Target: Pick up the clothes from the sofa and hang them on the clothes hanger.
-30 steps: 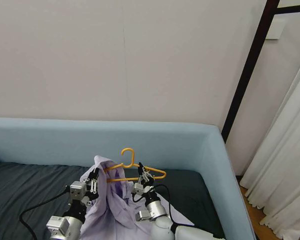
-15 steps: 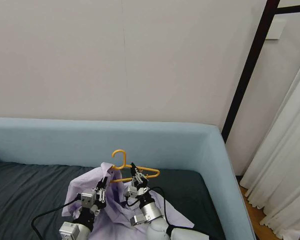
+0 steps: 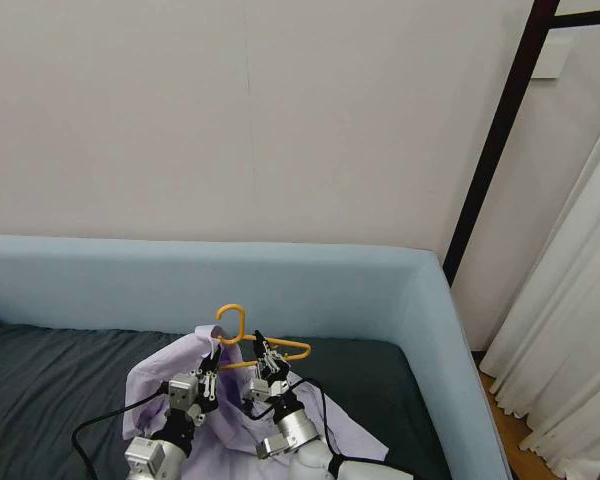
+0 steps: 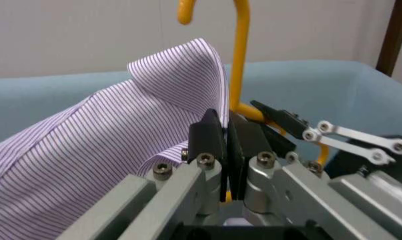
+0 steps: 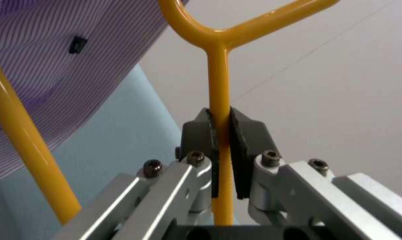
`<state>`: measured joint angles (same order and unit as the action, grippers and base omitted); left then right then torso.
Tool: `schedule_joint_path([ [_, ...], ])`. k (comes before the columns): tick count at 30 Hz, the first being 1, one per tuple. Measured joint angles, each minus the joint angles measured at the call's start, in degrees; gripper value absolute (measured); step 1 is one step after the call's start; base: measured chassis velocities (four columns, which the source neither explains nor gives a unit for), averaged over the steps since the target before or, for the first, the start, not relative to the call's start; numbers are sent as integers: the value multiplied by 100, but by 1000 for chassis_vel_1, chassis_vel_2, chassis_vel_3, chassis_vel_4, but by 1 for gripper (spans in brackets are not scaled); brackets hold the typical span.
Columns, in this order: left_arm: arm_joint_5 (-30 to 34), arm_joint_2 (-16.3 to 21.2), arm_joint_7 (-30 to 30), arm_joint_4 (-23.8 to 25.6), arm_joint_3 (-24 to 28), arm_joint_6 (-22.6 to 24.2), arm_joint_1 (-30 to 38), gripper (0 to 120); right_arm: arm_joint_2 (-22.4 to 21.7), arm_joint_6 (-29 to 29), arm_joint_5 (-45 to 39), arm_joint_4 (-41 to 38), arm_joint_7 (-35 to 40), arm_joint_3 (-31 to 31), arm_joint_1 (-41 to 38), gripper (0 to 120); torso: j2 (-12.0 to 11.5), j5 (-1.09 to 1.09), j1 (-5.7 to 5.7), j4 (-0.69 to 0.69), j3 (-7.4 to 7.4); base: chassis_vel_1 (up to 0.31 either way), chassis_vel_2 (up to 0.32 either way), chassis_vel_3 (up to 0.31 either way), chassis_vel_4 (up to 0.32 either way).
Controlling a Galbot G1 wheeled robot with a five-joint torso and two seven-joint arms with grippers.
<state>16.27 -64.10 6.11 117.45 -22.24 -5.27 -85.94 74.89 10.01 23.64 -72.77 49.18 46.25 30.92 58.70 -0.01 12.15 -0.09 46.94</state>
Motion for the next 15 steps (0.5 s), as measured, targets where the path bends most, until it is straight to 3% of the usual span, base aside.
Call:
schedule_joint_path([
  [15, -401, 165, -149, -69, 24, -281, -638, 0, -18, -7, -126, -94, -13, -98, -44, 5, 0, 0, 0, 0, 0, 0, 0, 0, 0],
])
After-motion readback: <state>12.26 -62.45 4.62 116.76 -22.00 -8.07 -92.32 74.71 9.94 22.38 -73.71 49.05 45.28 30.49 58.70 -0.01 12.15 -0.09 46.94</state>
